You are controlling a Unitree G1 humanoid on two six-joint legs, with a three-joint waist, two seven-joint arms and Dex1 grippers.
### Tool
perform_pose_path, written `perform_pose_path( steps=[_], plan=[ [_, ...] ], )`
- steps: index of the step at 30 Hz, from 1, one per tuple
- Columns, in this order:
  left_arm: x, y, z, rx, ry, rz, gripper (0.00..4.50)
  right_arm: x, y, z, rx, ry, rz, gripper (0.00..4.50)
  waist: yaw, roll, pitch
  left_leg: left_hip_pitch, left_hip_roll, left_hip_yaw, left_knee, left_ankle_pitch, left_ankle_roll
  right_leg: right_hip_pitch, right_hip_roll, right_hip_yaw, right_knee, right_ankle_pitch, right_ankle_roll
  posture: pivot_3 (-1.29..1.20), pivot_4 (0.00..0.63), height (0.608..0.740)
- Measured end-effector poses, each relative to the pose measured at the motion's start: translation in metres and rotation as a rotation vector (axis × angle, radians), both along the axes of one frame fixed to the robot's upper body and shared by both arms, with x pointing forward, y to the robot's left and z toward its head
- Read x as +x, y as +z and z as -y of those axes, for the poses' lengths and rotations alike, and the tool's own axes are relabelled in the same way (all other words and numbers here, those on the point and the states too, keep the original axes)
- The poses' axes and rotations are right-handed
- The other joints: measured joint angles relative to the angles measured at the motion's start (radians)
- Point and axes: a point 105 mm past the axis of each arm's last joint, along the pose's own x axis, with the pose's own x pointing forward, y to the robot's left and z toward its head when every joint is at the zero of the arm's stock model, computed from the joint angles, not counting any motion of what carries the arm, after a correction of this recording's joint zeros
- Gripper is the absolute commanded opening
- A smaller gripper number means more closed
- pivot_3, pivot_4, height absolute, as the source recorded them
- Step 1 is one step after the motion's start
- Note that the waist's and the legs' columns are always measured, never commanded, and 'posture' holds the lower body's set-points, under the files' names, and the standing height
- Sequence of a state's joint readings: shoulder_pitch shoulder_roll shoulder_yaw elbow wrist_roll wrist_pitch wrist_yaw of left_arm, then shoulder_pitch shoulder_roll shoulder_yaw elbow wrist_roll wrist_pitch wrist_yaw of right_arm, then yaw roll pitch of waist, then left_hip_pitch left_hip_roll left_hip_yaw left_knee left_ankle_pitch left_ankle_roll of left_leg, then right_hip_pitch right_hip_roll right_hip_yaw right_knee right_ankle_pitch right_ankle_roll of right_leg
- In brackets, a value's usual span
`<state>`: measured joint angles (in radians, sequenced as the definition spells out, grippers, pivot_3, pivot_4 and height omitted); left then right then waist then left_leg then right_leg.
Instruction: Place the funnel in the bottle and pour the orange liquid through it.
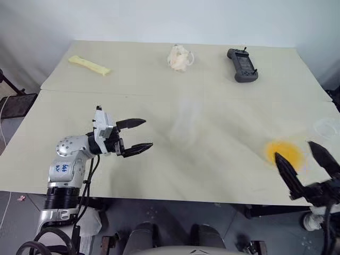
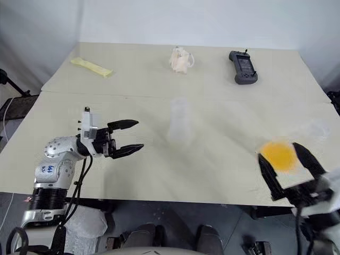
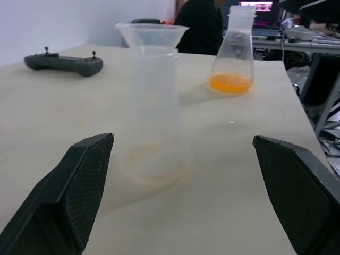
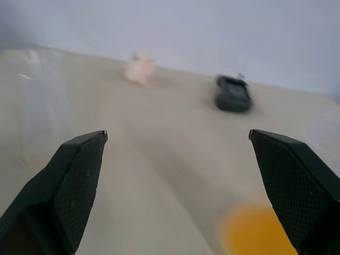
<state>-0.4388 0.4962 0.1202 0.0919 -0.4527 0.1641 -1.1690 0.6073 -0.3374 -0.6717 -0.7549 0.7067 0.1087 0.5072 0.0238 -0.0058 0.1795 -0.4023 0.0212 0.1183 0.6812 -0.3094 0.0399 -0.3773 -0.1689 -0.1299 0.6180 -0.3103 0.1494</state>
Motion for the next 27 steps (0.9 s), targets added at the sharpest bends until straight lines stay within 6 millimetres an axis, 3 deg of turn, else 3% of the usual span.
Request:
perform_pose_path(
  steps=[4,9,13,17,27],
  plan=[
    [-0.005,-0.006,0.01,0.0,-0.033,-0.024,4.47,-0.012,-0.011,0.036,0.026,-0.153,-0.021,4.5,-0.004,0.0,0.0,0.0,0.002,0.001,0.0,0.0,-0.001,0.0,0.002,0.001,-0.001,0.0,0.0,0.0,0.15,0.74],
    [-0.011,0.004,0.014,-0.012,-0.056,-0.003,4.47,-0.005,-0.02,0.051,0.062,-0.19,-0.046,4.5,-0.01,0.001,-0.001,0.001,0.004,0.001,0.0,-0.001,-0.001,0.0,0.003,0.002,-0.001,0.0,-0.001,0.0,0.15,0.74],
    [-0.023,0.008,0.015,-0.007,-0.069,-0.007,4.47,0.028,-0.007,0.064,0.065,-0.178,-0.022,4.5,-0.025,0.002,-0.001,0.001,0.004,0.002,0.0,-0.001,-0.002,0.0,0.003,0.002,-0.001,0.0,-0.001,0.0,0.15,0.74],
    [-0.031,0.009,0.017,-0.012,-0.046,-0.007,4.47,0.048,-0.005,0.076,0.113,-0.2,-0.044,4.5,-0.015,0.003,-0.001,0.001,0.005,0.0,0.0,0.0,-0.002,0.0,0.003,0.0,0.001,-0.001,-0.002,0.0,0.15,0.74],
    [-0.041,0.007,0.014,-0.04,0.037,-0.008,4.47,0.09,-0.001,0.079,0.154,-0.124,-0.072,4.5,-0.014,0.004,-0.002,0.001,0.004,0.002,0.0,0.0,-0.002,0.0,0.003,0.002,-0.001,-0.001,-0.002,0.0,0.15,0.74]
  ],
)
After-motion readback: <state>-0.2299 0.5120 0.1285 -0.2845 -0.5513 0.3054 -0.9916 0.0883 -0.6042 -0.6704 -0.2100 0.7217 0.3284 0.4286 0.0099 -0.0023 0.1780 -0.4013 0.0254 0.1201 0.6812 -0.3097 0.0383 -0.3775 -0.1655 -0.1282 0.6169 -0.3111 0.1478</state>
